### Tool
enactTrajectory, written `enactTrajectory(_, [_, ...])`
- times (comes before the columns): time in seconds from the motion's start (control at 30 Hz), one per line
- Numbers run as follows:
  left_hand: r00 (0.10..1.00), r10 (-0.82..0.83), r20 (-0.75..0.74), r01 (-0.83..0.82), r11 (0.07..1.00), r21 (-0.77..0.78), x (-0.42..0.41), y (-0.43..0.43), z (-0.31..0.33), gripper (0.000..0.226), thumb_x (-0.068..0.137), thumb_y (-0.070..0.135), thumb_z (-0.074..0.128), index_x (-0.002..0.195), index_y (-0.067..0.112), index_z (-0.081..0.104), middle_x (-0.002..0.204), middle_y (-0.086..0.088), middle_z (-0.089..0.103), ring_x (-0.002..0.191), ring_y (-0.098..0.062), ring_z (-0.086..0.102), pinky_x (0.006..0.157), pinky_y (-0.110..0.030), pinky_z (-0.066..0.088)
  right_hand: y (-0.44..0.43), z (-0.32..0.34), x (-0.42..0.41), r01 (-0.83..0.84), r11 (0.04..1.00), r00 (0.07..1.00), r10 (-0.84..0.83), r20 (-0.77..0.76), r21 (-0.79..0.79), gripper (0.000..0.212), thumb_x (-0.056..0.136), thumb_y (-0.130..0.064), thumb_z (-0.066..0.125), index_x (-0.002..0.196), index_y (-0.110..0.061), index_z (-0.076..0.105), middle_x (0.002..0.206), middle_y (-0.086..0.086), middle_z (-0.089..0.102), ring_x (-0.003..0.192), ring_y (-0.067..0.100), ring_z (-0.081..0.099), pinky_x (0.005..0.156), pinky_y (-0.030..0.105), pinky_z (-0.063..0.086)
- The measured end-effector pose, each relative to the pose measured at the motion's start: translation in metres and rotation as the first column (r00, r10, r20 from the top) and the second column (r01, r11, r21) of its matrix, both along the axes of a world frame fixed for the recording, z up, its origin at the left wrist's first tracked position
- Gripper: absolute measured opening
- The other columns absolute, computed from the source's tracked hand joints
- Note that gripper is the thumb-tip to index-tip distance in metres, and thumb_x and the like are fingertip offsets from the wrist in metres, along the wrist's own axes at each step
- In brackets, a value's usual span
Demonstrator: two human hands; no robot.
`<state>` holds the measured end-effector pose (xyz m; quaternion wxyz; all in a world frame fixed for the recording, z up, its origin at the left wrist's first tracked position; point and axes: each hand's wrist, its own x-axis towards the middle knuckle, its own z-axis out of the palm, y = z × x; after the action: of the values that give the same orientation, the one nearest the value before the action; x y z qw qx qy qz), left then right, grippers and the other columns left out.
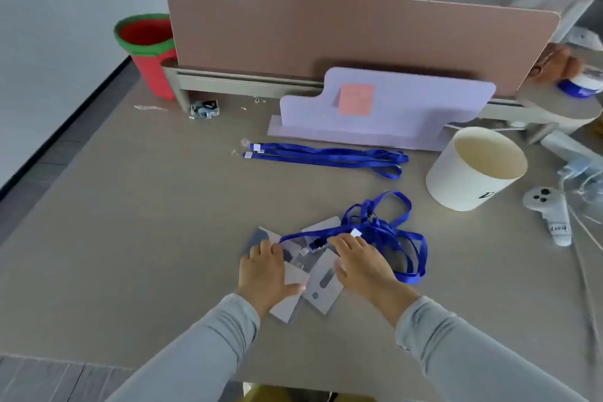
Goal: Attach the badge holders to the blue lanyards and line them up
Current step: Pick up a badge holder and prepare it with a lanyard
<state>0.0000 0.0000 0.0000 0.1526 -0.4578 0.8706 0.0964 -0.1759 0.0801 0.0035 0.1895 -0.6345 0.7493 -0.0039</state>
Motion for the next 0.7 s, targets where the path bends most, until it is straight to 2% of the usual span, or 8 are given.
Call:
enactTrajectory(0.03, [0.999,0.021,0.042,-0.023,0.999,0.028,0.002,0.000,-0.002,0.079,0.071,0.070,0.055,0.121,0.011,0.038,0.121,-0.006,0.045,0.112,-0.024,0.048,0.091,-0.032,0.041,0.001,-0.002,0.001,-0.003,1.000,1.000,0.003,0.001,0.018,0.050,0.093,-0.027,0.045,0.140,-0.021,0.030,0.141,-0.002,0.039,0.126,0.020,0.041,0.100,0.034,0.039])
enactTrajectory(0.1, [0.998,0.051,0.033,-0.054,0.996,0.066,0.004,0.001,-0.006,0.079,0.070,0.067,0.060,0.122,0.011,0.037,0.120,-0.006,0.049,0.110,-0.023,0.051,0.088,-0.031,0.042,0.001,-0.007,0.002,-0.001,1.000,1.000,0.000,0.022,0.005,0.051,0.093,-0.027,0.046,0.141,-0.021,0.030,0.143,-0.003,0.038,0.130,0.019,0.038,0.104,0.033,0.036])
enactTrajectory(0.23, [0.979,0.179,-0.095,-0.152,0.959,0.239,0.011,-0.003,-0.009,0.069,0.070,0.053,0.071,0.115,0.012,0.039,0.114,-0.004,0.053,0.103,-0.023,0.055,0.077,-0.031,0.044,-0.001,-0.009,0.005,-0.005,1.000,0.999,0.005,0.033,-0.005,0.051,0.093,-0.026,0.047,0.141,-0.021,0.029,0.142,-0.003,0.038,0.128,0.019,0.039,0.104,0.034,0.036])
enactTrajectory(0.33, [0.949,0.248,-0.193,-0.180,0.932,0.313,0.021,-0.014,-0.004,0.050,0.078,0.040,0.068,0.114,0.017,0.042,0.111,0.000,0.059,0.098,-0.021,0.058,0.076,-0.032,0.046,-0.005,-0.007,0.006,-0.018,0.999,0.999,0.020,0.036,-0.040,0.049,0.093,-0.026,0.048,0.139,-0.021,0.032,0.139,-0.003,0.040,0.124,0.019,0.042,0.102,0.034,0.039])
enactTrajectory(0.43, [0.954,0.159,-0.253,-0.090,0.960,0.266,0.029,-0.029,0.010,0.026,0.088,0.029,0.055,0.112,0.019,0.053,0.107,-0.001,0.064,0.095,-0.023,0.059,0.074,-0.028,0.043,-0.009,-0.003,0.008,-0.013,0.996,0.998,0.018,0.057,-0.091,0.048,0.092,-0.026,0.049,0.137,-0.021,0.034,0.138,-0.005,0.042,0.123,0.018,0.043,0.099,0.031,0.041])
enactTrajectory(0.57, [0.974,0.009,-0.227,0.049,0.968,0.248,0.032,-0.048,0.036,0.024,0.094,0.026,0.043,0.111,0.019,0.058,0.103,-0.004,0.065,0.096,-0.027,0.059,0.069,-0.026,0.037,-0.018,0.002,0.012,-0.004,0.986,0.991,0.026,0.128,-0.168,0.045,0.093,-0.023,0.048,0.137,-0.019,0.039,0.137,-0.004,0.046,0.126,0.017,0.042,0.100,0.029,0.038])
enactTrajectory(0.63, [0.974,-0.038,-0.223,0.095,0.964,0.250,0.031,-0.055,0.050,0.018,0.091,0.023,0.043,0.098,0.016,0.059,0.091,-0.006,0.061,0.088,-0.030,0.057,0.065,-0.026,0.034,-0.025,0.003,0.015,-0.032,0.987,0.977,0.064,0.202,-0.157,0.046,0.093,-0.023,0.051,0.138,-0.021,0.040,0.139,-0.006,0.046,0.130,0.015,0.038,0.106,0.028,0.034])
enactTrajectory(0.7, [0.969,-0.065,-0.237,0.120,0.967,0.226,0.028,-0.061,0.064,0.014,0.088,0.020,0.043,0.086,0.018,0.057,0.084,-0.007,0.060,0.076,-0.026,0.051,0.063,-0.026,0.032,-0.030,0.004,0.018,-0.024,0.995,0.948,0.054,0.313,-0.098,0.044,0.092,-0.023,0.054,0.135,-0.022,0.045,0.136,-0.006,0.049,0.128,0.012,0.038,0.106,0.025,0.032])
